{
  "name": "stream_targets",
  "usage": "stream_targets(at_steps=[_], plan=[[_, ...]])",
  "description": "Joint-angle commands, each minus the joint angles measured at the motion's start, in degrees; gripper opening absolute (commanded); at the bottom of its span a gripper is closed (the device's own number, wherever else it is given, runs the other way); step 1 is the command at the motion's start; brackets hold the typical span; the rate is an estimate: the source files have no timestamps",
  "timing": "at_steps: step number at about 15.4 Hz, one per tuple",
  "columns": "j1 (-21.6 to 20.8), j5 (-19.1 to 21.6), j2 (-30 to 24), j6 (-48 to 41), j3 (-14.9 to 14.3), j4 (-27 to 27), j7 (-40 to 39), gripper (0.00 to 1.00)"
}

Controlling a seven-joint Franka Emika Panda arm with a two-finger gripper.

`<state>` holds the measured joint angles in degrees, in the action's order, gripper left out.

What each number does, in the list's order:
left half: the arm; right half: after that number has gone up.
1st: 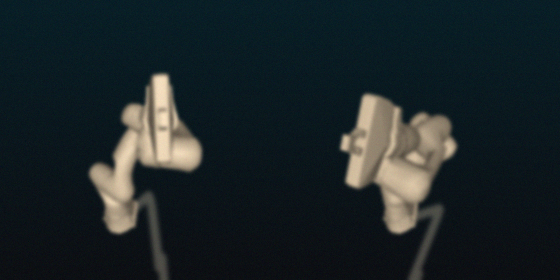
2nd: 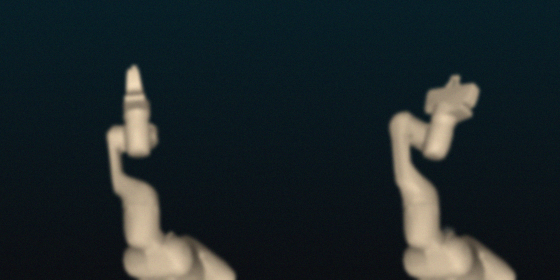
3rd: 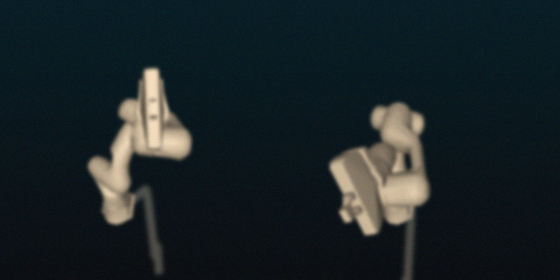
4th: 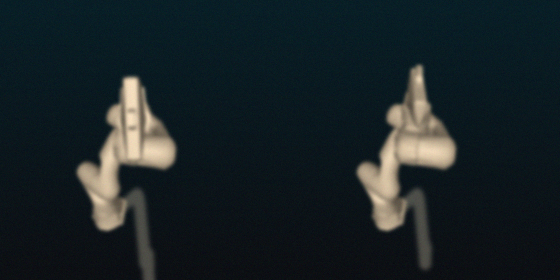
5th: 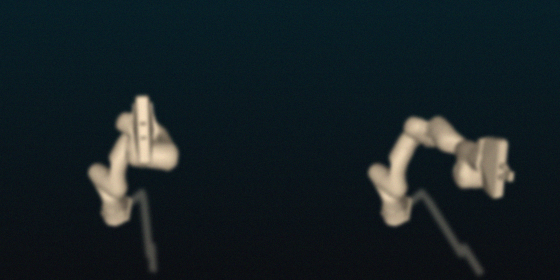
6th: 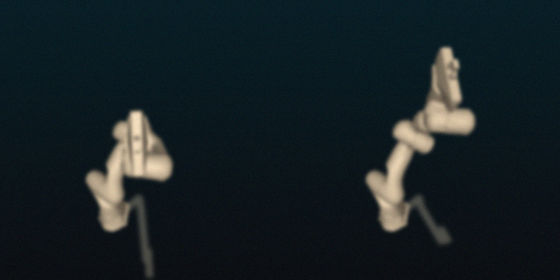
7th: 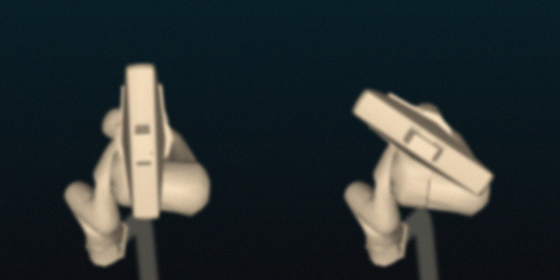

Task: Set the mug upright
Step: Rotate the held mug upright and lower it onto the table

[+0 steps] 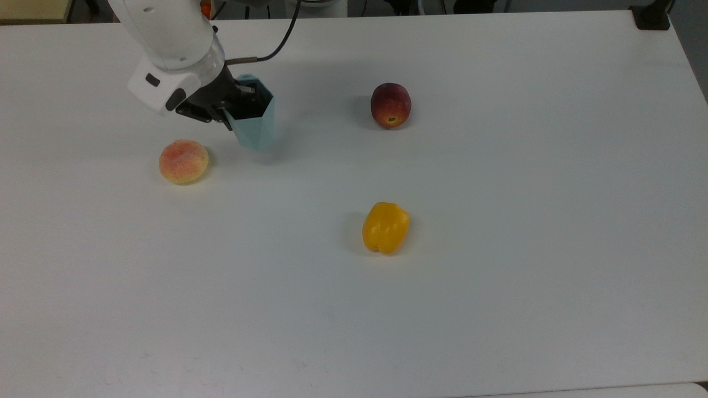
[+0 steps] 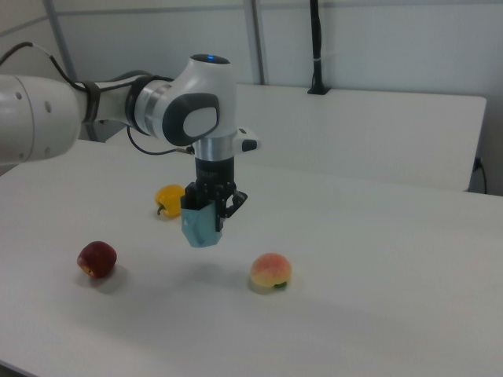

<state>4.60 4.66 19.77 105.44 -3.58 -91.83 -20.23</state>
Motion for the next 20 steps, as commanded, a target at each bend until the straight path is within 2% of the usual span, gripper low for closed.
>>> stream_targets(at_steps=[1, 3, 6, 9, 16, 17, 18, 19, 20], plan=[[0.67, 1.75, 4.21, 2.57, -0.56, 3.14, -1.48, 0.0], [1.11, 2.28, 7.81, 2.75, -0.56, 7.44, -1.13, 0.0], [1.11, 3.77, 10.81, 3.62, -0.56, 10.35, -1.13, 0.0], [0.24, 3.95, 12.48, 8.01, 0.06, 10.36, -1.21, 0.0], [-2.14, 3.95, 15.04, 8.9, 0.15, 10.36, -1.39, 0.0], [-2.22, 3.95, 14.95, 8.9, 0.23, 10.36, -1.3, 0.08], [-2.23, 3.95, 14.77, 8.82, 0.24, 10.36, -1.13, 0.38], [-2.23, 3.95, 14.6, 8.73, 0.15, 10.36, -1.13, 0.63], [-2.23, 3.78, 14.16, 8.73, 0.15, 10.27, -1.04, 1.0]])
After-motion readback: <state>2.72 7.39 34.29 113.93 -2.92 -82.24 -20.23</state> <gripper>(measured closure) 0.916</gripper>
